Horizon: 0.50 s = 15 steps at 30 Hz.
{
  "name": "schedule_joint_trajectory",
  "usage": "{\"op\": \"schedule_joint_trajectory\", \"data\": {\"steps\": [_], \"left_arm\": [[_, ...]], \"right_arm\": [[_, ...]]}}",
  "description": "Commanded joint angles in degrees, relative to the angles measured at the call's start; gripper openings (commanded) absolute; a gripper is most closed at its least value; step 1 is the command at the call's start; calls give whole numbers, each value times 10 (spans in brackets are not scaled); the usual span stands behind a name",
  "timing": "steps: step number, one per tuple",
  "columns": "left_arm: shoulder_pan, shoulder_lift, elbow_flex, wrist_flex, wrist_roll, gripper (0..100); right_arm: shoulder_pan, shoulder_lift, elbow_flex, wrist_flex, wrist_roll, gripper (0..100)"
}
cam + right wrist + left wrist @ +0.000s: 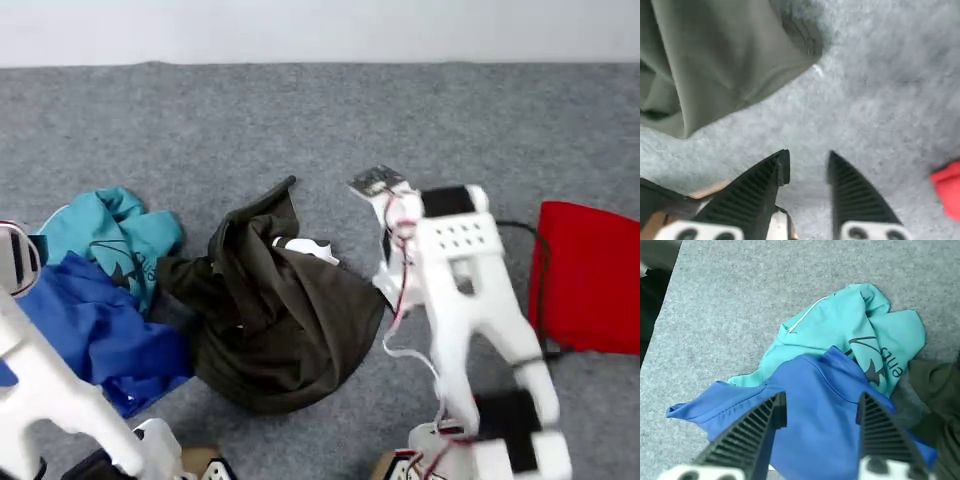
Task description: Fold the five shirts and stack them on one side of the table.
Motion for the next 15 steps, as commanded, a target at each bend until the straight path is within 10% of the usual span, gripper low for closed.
{"op": "schedule_joint_trajectory", "data": {"steps": [1, 7, 15], "left_arm": [[2, -5, -4, 12, 9, 227], [2, -5, -4, 12, 7, 170], [4, -33, -3, 12, 8, 163]], "right_arm": [[-15, 63, -101, 36, -54, 173], [-45, 131, -207, 71, -46, 3], [-53, 196, -247, 70, -22, 37]]}}
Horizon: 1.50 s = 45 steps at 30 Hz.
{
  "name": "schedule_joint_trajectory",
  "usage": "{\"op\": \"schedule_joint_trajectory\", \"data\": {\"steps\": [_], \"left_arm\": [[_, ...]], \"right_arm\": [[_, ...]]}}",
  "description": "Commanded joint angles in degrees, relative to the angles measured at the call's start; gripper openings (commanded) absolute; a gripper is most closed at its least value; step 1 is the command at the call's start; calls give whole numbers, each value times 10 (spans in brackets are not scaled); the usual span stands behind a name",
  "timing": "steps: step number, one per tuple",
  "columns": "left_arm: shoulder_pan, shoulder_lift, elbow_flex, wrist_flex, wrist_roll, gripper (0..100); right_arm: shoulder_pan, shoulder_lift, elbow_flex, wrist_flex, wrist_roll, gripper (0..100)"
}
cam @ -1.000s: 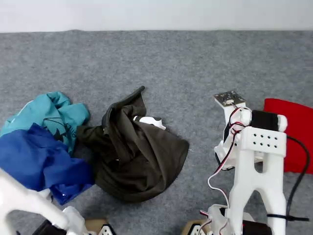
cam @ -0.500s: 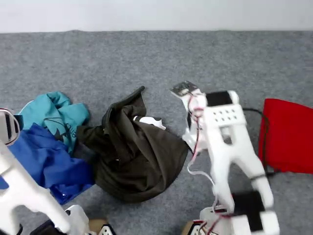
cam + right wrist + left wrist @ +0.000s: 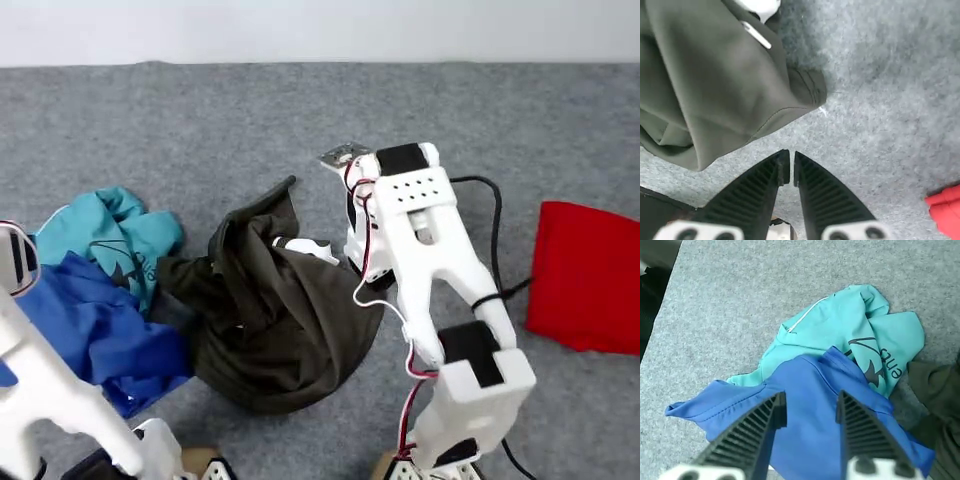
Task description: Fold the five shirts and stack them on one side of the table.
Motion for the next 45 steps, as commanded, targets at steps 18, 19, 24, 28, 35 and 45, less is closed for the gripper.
{"op": "schedule_joint_trajectory", "data": {"steps": [18, 19, 24, 28, 35, 45], "left_arm": [[6, -133, 85, 11, 2, 164], [6, -138, 90, 11, 2, 164], [6, -149, 96, 11, 2, 164], [6, -149, 96, 11, 3, 164], [6, -149, 95, 11, 4, 164], [6, -149, 95, 11, 6, 164]], "right_arm": [[-36, 166, -44, -85, 52, 238], [-37, 179, -45, -87, 52, 237], [-34, 227, -88, -69, 50, 130], [-33, 233, -150, -13, 49, 24], [22, 175, -264, 23, 52, 9], [73, 23, -516, -27, 167, 9]]}}
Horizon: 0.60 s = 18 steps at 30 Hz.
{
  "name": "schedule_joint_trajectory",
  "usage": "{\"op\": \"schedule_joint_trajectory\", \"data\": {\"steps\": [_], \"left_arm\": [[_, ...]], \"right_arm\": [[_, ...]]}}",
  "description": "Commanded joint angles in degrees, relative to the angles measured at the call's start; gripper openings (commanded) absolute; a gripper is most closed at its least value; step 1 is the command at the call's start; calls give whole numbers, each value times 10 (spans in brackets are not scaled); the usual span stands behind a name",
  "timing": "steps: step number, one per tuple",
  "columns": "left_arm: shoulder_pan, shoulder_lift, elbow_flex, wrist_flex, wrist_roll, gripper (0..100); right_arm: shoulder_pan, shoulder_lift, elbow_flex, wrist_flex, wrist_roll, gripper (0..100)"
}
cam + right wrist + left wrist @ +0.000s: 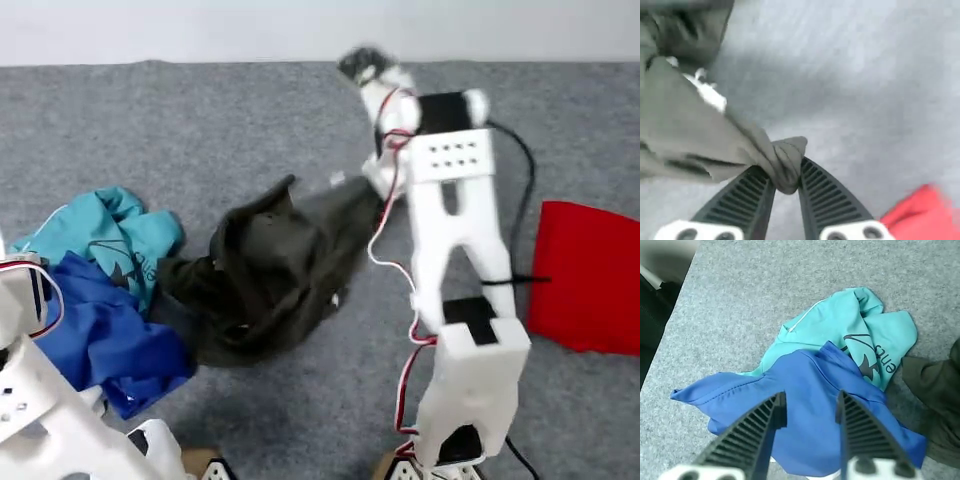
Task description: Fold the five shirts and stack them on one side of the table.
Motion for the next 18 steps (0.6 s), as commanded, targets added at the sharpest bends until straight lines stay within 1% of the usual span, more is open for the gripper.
{"op": "schedule_joint_trajectory", "data": {"steps": [1, 6, 12, 15, 16, 18], "left_arm": [[2, -10, 0, 11, 6, 164], [2, -10, 0, 11, 6, 164], [2, -11, 0, 12, 7, 164], [2, -11, 0, 12, 7, 164], [2, -11, 0, 12, 7, 164], [3, -27, 0, 12, 7, 163]], "right_arm": [[9, -62, -125, -40, 58, 9], [9, -64, -248, -158, 177, 9], [7, -68, -302, -292, 284, 9], [7, -68, -324, -299, 325, 9], [8, -68, -328, -285, 335, 9], [10, -69, -335, -221, 343, 9]]}}
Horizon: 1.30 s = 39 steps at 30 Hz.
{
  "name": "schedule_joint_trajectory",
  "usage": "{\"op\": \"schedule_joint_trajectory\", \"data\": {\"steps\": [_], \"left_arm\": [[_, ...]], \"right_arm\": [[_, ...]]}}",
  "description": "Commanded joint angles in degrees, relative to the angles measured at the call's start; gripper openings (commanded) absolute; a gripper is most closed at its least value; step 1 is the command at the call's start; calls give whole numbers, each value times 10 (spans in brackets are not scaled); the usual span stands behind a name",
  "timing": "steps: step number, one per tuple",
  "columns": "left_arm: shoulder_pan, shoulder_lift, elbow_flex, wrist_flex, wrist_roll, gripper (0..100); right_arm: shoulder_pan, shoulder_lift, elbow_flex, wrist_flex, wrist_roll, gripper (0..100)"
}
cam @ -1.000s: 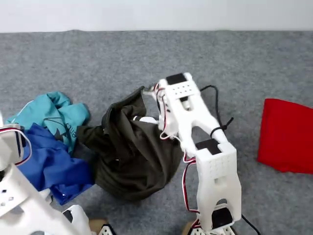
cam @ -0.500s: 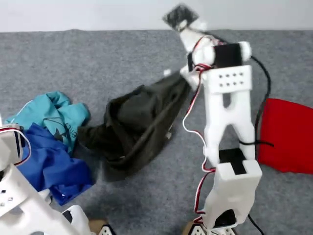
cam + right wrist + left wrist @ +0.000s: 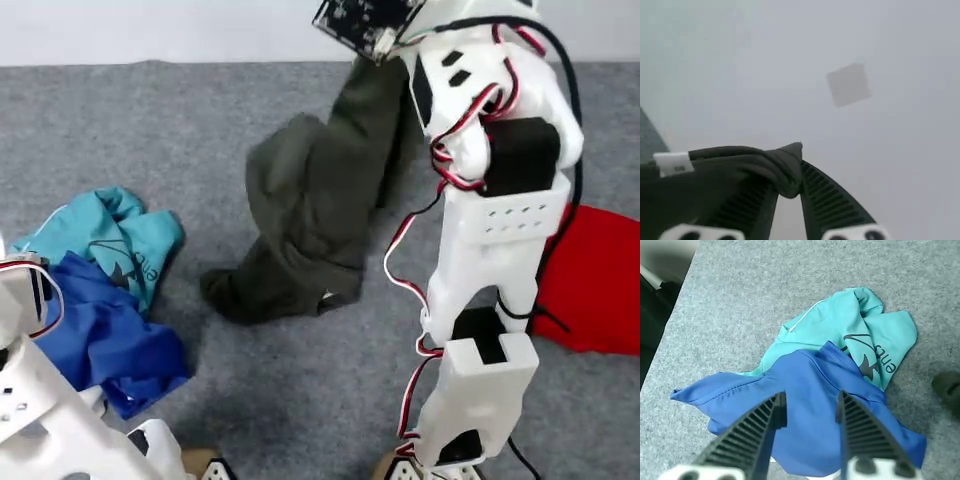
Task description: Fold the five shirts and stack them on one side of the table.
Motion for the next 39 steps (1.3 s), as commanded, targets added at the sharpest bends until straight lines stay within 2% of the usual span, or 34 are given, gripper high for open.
{"op": "schedule_joint_trajectory", "data": {"steps": [1, 5, 6, 12, 17, 23, 28, 34, 39], "left_arm": [[8, -35, 0, 12, 8, 163], [66, -78, 8, 12, 53, 163], [86, -86, 16, 12, 69, 163], [185, -120, 88, 12, 124, 163], [228, -118, 123, 1, 148, 163], [303, -95, 193, -85, 148, 165], [367, -22, 193, -90, 148, 166], [471, 48, 195, -118, 148, 166], [513, 142, 193, -209, 148, 167]], "right_arm": [[11, -36, -40, 91, 20, 9], [28, -34, -70, 291, 18, 9], [31, -34, -67, 304, 12, 9], [80, -37, 8, 299, -126, 9], [83, -88, 108, 300, -175, 9], [88, -250, 402, 299, -174, 9], [151, -383, 616, 297, -173, 9], [246, -460, 798, 296, -125, 9], [270, -491, 913, 272, -126, 9]]}}
